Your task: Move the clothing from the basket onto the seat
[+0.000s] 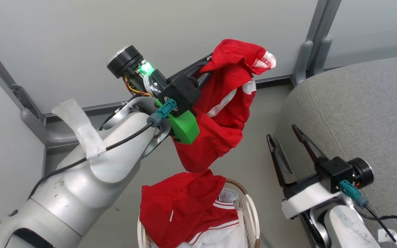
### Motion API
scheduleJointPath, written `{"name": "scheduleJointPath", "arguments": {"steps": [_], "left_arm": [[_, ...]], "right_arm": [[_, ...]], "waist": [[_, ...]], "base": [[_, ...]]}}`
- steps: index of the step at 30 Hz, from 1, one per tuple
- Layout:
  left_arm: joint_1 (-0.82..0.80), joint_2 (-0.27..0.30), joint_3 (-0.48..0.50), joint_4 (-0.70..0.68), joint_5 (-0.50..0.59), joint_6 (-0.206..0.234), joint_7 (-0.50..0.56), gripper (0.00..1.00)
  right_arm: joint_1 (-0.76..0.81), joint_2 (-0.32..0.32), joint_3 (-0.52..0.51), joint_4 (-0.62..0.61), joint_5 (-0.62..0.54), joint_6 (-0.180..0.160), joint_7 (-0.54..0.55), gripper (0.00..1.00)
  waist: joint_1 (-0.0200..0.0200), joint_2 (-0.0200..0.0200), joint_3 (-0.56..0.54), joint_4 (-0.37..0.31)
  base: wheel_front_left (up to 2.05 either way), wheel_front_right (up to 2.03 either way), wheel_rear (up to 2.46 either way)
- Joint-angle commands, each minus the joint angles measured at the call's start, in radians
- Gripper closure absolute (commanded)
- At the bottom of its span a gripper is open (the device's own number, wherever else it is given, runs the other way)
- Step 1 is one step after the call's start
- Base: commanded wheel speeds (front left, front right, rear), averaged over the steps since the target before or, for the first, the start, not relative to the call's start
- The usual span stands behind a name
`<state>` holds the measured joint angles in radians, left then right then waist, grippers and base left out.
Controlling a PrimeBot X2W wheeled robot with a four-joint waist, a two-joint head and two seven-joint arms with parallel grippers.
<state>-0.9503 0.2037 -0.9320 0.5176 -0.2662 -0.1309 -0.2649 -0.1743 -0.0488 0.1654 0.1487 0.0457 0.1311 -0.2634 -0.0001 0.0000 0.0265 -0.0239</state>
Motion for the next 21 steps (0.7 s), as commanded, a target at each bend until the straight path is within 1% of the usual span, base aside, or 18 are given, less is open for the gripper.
{"name": "scheduleJointPath", "arguments": {"steps": [1, 5, 8, 14, 21], "left_arm": [[-0.021, -0.007, 0.000, 0.001, -0.011, 0.001, 0.001, 1.00], [-0.032, -0.022, -0.010, 0.000, -0.014, 0.001, 0.001, 1.00], [-0.040, -0.034, -0.025, -0.013, -0.012, 0.001, 0.001, 1.00], [-0.049, -0.055, -0.060, -0.050, -0.019, 0.001, 0.001, 1.00], [-0.049, -0.065, -0.095, -0.080, -0.042, 0.001, 0.001, 1.00]], "right_arm": [[-0.021, -0.003, 0.020, -0.003, 0.017, -0.001, -0.002, 0.00], [-0.062, -0.003, 0.077, 0.006, 0.041, -0.001, -0.002, 0.00], [-0.093, -0.003, 0.100, 0.030, 0.047, -0.001, -0.002, 0.00], [-0.152, -0.003, 0.099, 0.100, 0.062, -0.001, -0.002, 0.00], [-0.217, -0.003, 0.114, 0.153, 0.053, -0.001, -0.002, 0.00]], "waist": [[0.0001, 0.0000, -0.002, 0.004], [0.0001, 0.0000, -0.004, 0.013], [0.0001, 0.0000, -0.005, 0.024], [0.0001, 0.0000, -0.008, 0.053], [0.0001, 0.0000, -0.014, 0.075]], "base": [[0.00, 0.00, 0.00], [0.00, 0.00, 0.00], [0.00, 0.00, 0.00], [0.00, 0.00, 0.00], [0.00, 0.00, 0.00]]}}
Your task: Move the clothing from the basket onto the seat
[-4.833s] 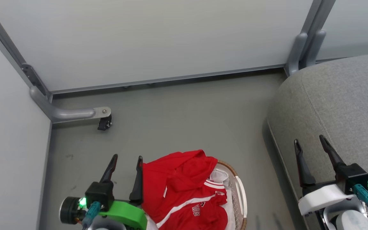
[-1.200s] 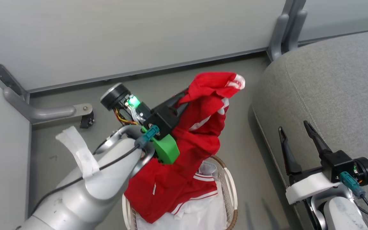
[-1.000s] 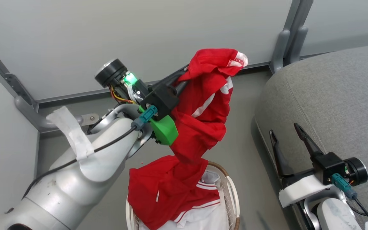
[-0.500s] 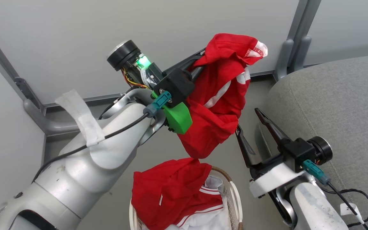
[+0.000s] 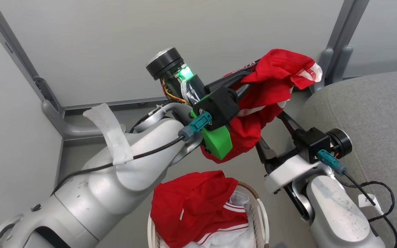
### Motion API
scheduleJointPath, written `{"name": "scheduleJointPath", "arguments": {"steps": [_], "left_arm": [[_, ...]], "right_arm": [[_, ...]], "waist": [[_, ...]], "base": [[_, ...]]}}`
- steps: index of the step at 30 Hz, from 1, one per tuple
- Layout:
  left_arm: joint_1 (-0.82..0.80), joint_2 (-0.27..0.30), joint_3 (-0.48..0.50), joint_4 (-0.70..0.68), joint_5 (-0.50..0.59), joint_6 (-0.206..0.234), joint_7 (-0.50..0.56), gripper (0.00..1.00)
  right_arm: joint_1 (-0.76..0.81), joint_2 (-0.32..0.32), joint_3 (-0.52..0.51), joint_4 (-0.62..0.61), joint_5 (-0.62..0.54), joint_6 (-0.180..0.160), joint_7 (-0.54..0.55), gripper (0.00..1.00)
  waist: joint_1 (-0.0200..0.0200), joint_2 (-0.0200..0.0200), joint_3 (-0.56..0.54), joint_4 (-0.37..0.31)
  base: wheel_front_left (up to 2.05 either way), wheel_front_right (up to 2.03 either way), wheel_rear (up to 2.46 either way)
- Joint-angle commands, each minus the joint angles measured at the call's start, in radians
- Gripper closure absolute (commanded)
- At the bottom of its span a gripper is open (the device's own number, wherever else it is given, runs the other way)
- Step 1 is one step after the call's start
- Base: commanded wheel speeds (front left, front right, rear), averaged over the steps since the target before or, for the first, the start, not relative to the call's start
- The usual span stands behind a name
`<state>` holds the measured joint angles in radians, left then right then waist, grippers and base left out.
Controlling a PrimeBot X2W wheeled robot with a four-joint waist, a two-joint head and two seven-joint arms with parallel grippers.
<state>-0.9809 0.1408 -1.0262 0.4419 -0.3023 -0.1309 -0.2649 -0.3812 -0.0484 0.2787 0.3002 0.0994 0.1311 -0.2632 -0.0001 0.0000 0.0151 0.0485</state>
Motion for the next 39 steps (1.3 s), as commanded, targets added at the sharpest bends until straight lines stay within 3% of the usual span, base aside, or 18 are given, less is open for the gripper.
{"name": "scheduleJointPath", "arguments": {"steps": [1, 4, 5, 6, 7, 9, 34, 36, 37, 38, 39], "left_arm": [[-0.017, -0.001, -0.002, -0.006, -0.008, 0.001, 0.001, 1.00], [-0.011, 0.000, -0.001, -0.008, -0.019, 0.001, 0.001, 1.00], [-0.006, -0.001, 0.001, -0.008, -0.025, 0.001, 0.001, 1.00], [-0.002, -0.001, 0.002, -0.008, -0.029, 0.001, 0.001, 1.00], [0.003, -0.001, 0.003, -0.007, -0.034, 0.001, 0.001, 1.00], [0.011, 0.001, 0.004, -0.005, -0.041, 0.001, 0.001, 1.00], [0.115, 0.009, 0.115, 0.041, -0.068, 0.001, 0.001, 1.00], [0.136, 0.005, 0.136, 0.033, -0.071, 0.001, 0.001, 0.51], [0.148, 0.004, 0.145, 0.030, -0.073, 0.001, 0.001, 0.09], [0.163, 0.003, 0.154, 0.027, -0.073, 0.001, 0.001, 0.00], [0.177, 0.001, 0.163, 0.024, -0.073, 0.001, 0.001, 0.00]], "right_arm": [[-0.018, -0.004, 0.000, 0.009, 0.000, -0.001, -0.002, 0.00], [-0.036, -0.004, 0.003, 0.027, 0.005, -0.001, -0.002, 0.00], [-0.041, -0.004, 0.006, 0.038, 0.009, -0.001, -0.002, 0.12], [-0.046, -0.004, 0.006, 0.048, 0.012, -0.001, -0.002, 0.53], [-0.052, -0.004, 0.008, 0.060, 0.017, -0.001, -0.002, 0.65], [-0.064, -0.004, 0.013, 0.079, 0.020, -0.001, -0.002, 1.00], [-0.072, -0.004, -0.003, 0.095, 0.003, -0.001, -0.002, 1.00], [-0.072, -0.004, -0.013, 0.093, -0.002, -0.001, -0.002, 1.00], [-0.072, -0.004, -0.019, 0.092, -0.005, -0.001, -0.002, 1.00], [-0.071, -0.004, -0.025, 0.090, -0.005, -0.001, -0.002, 1.00], [-0.070, -0.004, -0.030, 0.088, -0.007, -0.001, -0.002, 1.00]], "waist": [[0.0001, 0.0000, -0.004, 0.005], [0.0001, 0.0000, -0.007, 0.009], [0.0001, 0.0000, -0.009, 0.010], [0.0001, 0.0000, -0.011, 0.011], [0.0001, 0.0000, -0.012, 0.011], [0.0001, 0.0000, -0.015, 0.012], [0.0001, 0.0000, -0.017, 0.008], [0.0001, 0.0000, -0.015, 0.007], [0.0001, 0.0000, -0.015, 0.006], [0.0001, 0.0000, -0.014, 0.005], [0.0001, 0.0000, -0.014, 0.004]], "base": [[0.00, 0.00, 0.00], [0.00, 0.00, 0.00], [0.00, 0.00, 0.00], [0.00, 0.00, 0.00], [0.00, 0.00, 0.00], [0.00, 0.00, 0.00], [0.00, 0.00, 0.00], [0.00, 0.00, 0.00], [0.00, 0.00, 0.00], [0.00, 0.00, 0.00], [0.00, 0.00, 0.00]]}}
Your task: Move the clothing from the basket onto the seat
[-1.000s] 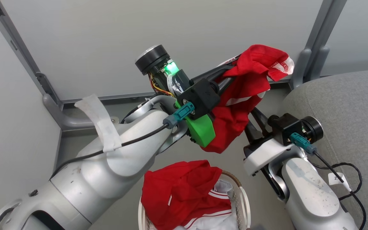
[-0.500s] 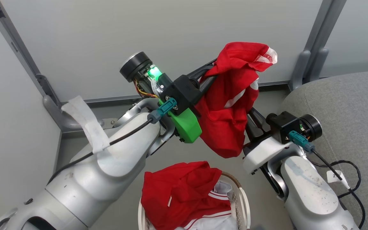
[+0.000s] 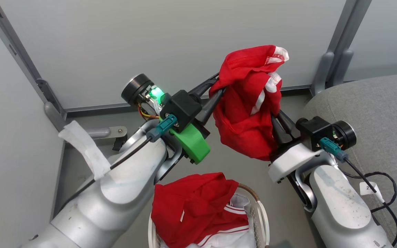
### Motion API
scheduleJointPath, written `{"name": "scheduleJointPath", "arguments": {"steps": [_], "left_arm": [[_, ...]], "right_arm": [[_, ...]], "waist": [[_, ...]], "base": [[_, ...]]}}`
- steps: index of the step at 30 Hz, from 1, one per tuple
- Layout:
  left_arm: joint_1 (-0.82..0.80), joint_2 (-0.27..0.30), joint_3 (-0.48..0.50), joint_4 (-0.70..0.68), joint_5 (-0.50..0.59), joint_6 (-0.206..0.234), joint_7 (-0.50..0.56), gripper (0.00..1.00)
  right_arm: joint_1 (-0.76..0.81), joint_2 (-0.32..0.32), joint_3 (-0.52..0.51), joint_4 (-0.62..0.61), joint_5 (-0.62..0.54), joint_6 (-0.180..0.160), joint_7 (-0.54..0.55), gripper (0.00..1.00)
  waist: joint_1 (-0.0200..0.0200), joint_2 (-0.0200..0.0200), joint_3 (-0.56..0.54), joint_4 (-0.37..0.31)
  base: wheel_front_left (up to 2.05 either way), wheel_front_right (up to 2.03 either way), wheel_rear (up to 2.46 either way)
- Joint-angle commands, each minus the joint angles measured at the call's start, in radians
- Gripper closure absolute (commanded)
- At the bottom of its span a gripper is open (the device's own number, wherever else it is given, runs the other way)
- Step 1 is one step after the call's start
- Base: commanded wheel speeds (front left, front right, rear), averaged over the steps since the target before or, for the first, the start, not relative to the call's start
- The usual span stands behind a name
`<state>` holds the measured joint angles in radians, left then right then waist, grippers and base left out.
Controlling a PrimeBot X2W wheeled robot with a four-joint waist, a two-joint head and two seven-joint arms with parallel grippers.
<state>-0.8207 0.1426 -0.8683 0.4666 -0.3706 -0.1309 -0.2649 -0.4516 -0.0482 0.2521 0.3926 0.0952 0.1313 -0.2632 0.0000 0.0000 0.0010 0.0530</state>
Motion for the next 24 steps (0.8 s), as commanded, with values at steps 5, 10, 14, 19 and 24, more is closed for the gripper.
{"name": "scheduleJointPath", "arguments": {"steps": [5, 10, 14, 19, 24], "left_arm": [[0.096, -0.018, 0.053, -0.010, -0.005, 0.001, 0.001, 0.00], [0.186, -0.039, 0.097, -0.019, 0.004, 0.001, 0.001, 0.00], [0.262, -0.054, 0.122, -0.019, 0.011, 0.001, 0.001, 0.00], [0.347, -0.067, 0.152, -0.035, 0.022, 0.001, 0.001, 0.00], [0.407, -0.080, 0.171, -0.044, 0.031, 0.001, 0.001, 0.00]], "right_arm": [[0.011, -0.004, -0.042, -0.015, -0.016, -0.001, -0.002, 1.00], [0.025, -0.004, -0.085, -0.021, -0.028, -0.001, -0.002, 1.00], [0.034, -0.004, -0.119, -0.026, -0.039, -0.001, -0.002, 1.00], [0.051, -0.004, -0.165, -0.035, -0.045, -0.001, -0.002, 1.00], [0.066, -0.004, -0.191, -0.031, -0.046, -0.001, -0.002, 1.00]], "waist": [[0.0000, 0.0000, 0.006, -0.007], [0.0000, 0.0000, 0.010, -0.011], [0.0000, 0.0000, 0.014, -0.016], [0.0000, 0.0000, 0.022, -0.018], [0.0000, 0.0000, 0.027, -0.025]], "base": [[0.00, 0.00, 0.00], [0.00, 0.00, 0.00], [0.00, 0.00, 0.00], [0.00, 0.00, 0.00], [0.00, 0.00, 0.00]]}}
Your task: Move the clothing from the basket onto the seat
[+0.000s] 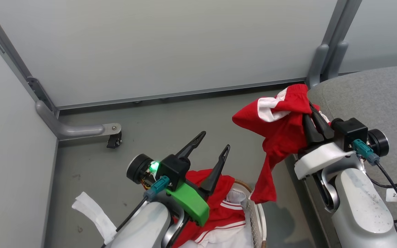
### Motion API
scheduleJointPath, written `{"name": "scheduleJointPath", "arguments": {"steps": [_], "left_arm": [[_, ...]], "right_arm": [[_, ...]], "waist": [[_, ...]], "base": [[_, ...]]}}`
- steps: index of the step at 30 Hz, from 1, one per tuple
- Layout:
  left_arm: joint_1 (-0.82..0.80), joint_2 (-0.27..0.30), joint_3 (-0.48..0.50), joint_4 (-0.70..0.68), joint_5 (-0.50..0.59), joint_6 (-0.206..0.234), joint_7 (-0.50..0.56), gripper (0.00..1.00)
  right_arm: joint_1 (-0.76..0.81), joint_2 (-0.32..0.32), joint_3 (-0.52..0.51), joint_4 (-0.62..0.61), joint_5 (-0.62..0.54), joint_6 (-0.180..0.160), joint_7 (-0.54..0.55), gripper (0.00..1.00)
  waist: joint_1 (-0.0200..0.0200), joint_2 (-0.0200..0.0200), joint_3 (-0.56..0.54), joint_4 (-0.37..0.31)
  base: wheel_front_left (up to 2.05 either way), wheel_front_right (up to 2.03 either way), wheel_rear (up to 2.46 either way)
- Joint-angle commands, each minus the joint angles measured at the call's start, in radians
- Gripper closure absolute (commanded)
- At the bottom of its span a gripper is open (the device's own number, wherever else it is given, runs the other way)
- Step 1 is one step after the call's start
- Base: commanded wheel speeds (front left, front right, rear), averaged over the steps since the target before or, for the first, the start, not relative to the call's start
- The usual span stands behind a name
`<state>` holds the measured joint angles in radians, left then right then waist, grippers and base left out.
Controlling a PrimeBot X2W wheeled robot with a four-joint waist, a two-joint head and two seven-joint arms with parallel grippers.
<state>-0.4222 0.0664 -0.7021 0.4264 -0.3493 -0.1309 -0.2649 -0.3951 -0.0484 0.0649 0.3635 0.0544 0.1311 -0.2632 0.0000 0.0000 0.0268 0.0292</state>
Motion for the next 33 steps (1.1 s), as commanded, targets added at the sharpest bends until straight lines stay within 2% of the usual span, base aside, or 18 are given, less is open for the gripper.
{"name": "scheduleJointPath", "arguments": {"steps": [1, 9, 24, 33], "left_arm": [[0.019, -0.004, 0.007, -0.005, 0.014, 0.001, 0.001, 0.00], [0.056, -0.012, 0.012, -0.023, 0.029, 0.001, 0.001, 0.00], [0.059, -0.015, 0.001, -0.076, 0.032, 0.001, 0.001, 0.00], [0.043, -0.014, -0.013, -0.077, 0.042, 0.001, 0.001, 0.00]], "right_arm": [[0.015, -0.004, -0.007, -0.002, -0.005, -0.001, -0.002, 1.00], [0.023, -0.004, -0.026, -0.006, -0.009, -0.001, -0.002, 1.00], [0.018, -0.003, -0.074, -0.022, -0.052, -0.001, -0.002, 1.00], [0.027, -0.003, -0.109, -0.030, -0.060, -0.001, -0.002, 1.00]], "waist": [[0.0000, 0.0000, 0.002, -0.004], [0.0000, 0.0000, 0.005, -0.053], [0.0000, 0.0000, 0.072, -0.305], [0.0000, 0.0000, 0.108, -0.380]], "base": [[0.00, 0.00, 0.00], [0.00, 0.00, 0.00], [0.00, 0.00, 0.00], [0.00, 0.00, 0.00]]}}
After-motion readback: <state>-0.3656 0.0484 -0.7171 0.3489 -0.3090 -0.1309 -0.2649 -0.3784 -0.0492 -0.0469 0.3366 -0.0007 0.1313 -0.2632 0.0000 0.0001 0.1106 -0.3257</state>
